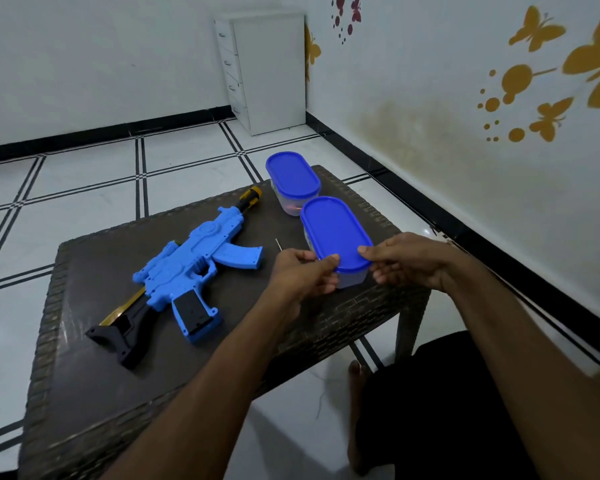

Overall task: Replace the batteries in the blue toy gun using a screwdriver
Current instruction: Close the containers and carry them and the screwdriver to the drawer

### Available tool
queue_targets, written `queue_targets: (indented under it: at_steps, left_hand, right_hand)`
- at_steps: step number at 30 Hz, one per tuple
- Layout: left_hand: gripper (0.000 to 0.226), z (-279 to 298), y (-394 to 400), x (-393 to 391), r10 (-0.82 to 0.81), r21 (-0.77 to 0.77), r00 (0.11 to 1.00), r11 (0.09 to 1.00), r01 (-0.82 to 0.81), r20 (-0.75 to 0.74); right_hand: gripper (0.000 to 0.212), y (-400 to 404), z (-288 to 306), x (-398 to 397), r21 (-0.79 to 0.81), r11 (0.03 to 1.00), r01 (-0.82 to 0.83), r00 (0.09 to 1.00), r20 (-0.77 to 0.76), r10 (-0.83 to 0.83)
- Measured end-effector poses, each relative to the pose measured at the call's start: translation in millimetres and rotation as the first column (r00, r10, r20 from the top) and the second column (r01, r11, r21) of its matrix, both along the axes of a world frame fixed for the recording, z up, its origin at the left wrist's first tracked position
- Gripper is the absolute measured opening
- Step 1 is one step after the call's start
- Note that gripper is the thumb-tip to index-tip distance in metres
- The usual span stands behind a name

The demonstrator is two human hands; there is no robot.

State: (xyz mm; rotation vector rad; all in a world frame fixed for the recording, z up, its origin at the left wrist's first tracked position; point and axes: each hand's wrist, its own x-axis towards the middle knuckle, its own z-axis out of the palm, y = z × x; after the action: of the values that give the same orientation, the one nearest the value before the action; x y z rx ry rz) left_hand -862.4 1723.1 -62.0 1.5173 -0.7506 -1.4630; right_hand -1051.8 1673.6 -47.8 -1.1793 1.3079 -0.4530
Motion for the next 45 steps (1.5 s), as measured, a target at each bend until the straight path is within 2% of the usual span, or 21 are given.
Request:
queue_targets:
  at_steps: [6, 8, 9, 10, 11, 13, 15, 16, 18, 20, 22, 25, 27, 28, 30, 31, 33, 36, 38, 42, 45]
  left_hand:
    - [0.036, 8, 2, 0, -0.048, 0.013, 0.997, 0.999, 0.047, 0.064]
    - [0.039, 7, 4, 7, -0.063, -0.032, 0.978, 0.997, 0.070, 0.197]
    - [0.047, 4, 3, 13, -0.051, -0.075, 0.946, 0.994, 0.079, 0.321]
    - [0.052, 0, 3, 20, -0.031, -0.121, 0.873, 0.987, 0.103, 0.487]
    - [0.052, -2, 3, 26, -0.006, -0.152, 0.740, 0.978, 0.146, 0.672]
    - [0.040, -5, 3, 36, 0.040, -0.142, 0.374, 0.958, 0.248, 0.927]
    - [0.033, -4, -1, 38, 0.054, -0.086, 0.104, 0.937, 0.338, 0.993]
    - [0.034, -2, -5, 35, 0.037, -0.038, 0.010, 0.926, 0.375, 0.999]
    - [0.035, 1, -10, 29, -0.044, 0.065, -0.063, 0.916, 0.395, 0.997]
    - [0.033, -3, -16, 24, -0.116, 0.126, -0.049, 0.916, 0.380, 0.992]
    - [0.029, -8, -17, 21, -0.121, 0.111, 0.007, 0.926, 0.361, 0.993]
    - [0.024, -6, -11, 25, -0.164, 0.104, 0.165, 0.940, 0.325, 0.973]
    - [0.015, -6, -9, 33, -0.190, 0.088, 0.352, 0.955, 0.285, 0.917]
    - [0.010, -6, -10, 36, -0.167, 0.052, 0.497, 0.970, 0.236, 0.851]
    - [0.015, -1, -6, 40, 0.032, -0.065, 0.848, 0.998, 0.003, 0.530]
    - [0.020, 4, -4, 41, 0.170, -0.072, 0.939, 0.985, -0.156, 0.299]
    - [0.022, 17, 5, 47, 0.373, -0.015, 0.928, 0.928, -0.373, 0.005]
    - [0.029, 37, 23, 56, 0.445, 0.019, 0.885, 0.895, -0.446, -0.136]
    - [0.050, 42, 28, 63, 0.426, 0.004, 0.885, 0.901, -0.433, -0.186]
    - [0.119, 50, 36, 81, 0.319, -0.065, 0.932, 0.941, -0.333, -0.170]
    - [0.127, 55, 40, 100, 0.240, -0.110, 0.962, 0.961, -0.255, -0.132]
  right_hand:
    - [0.030, 6, 5, 9, -0.055, 0.997, 0.062, 0.995, -0.080, -0.067]
    - [0.032, 9, 1, 12, -0.102, 0.992, 0.080, 0.987, -0.129, -0.092]
    - [0.033, 10, -2, 11, -0.118, 0.989, 0.093, 0.985, -0.136, -0.109]
    - [0.035, 11, -6, 11, -0.129, 0.986, 0.109, 0.984, -0.127, -0.126]
    - [0.037, 12, -9, 10, -0.137, 0.982, 0.132, 0.982, -0.114, -0.148]
    - [0.040, 14, -14, 10, -0.158, 0.974, 0.161, 0.980, -0.089, -0.176]
    - [0.043, 14, -15, 12, -0.172, 0.969, 0.176, 0.980, -0.060, -0.188]
    - [0.043, 13, -15, 12, -0.165, 0.970, 0.179, 0.981, -0.045, -0.189]
    - [0.040, 11, -15, 12, -0.132, 0.975, 0.177, 0.983, -0.024, -0.182]
    - [0.036, 11, -13, 11, -0.119, 0.977, 0.176, 0.984, -0.008, -0.178]
    - [0.032, 13, -12, 10, -0.118, 0.977, 0.177, 0.984, 0.008, -0.177]
    - [0.032, 19, -9, 9, -0.091, 0.974, 0.207, 0.976, 0.084, -0.199]
    - [0.035, 25, -9, 9, -0.069, 0.971, 0.227, 0.965, 0.151, -0.215]
    - [0.037, 29, -8, 9, -0.065, 0.971, 0.231, 0.959, 0.184, -0.215]
    - [0.037, 37, -4, 12, -0.079, 0.969, 0.234, 0.948, 0.238, -0.210]
    - [0.038, 40, -2, 14, -0.093, 0.966, 0.242, 0.942, 0.261, -0.210]
    - [0.041, 47, 5, 22, -0.119, 0.959, 0.257, 0.928, 0.308, -0.211]
    - [0.036, 60, 20, 41, -0.154, 0.952, 0.265, 0.905, 0.379, -0.191]
    - [0.027, 70, 29, 56, -0.186, 0.950, 0.253, 0.902, 0.400, -0.162]
    - [0.024, 87, 42, 89, -0.225, 0.950, 0.217, 0.912, 0.394, -0.115]
    - [0.027, 90, 47, 108, -0.225, 0.959, 0.171, 0.927, 0.367, -0.079]
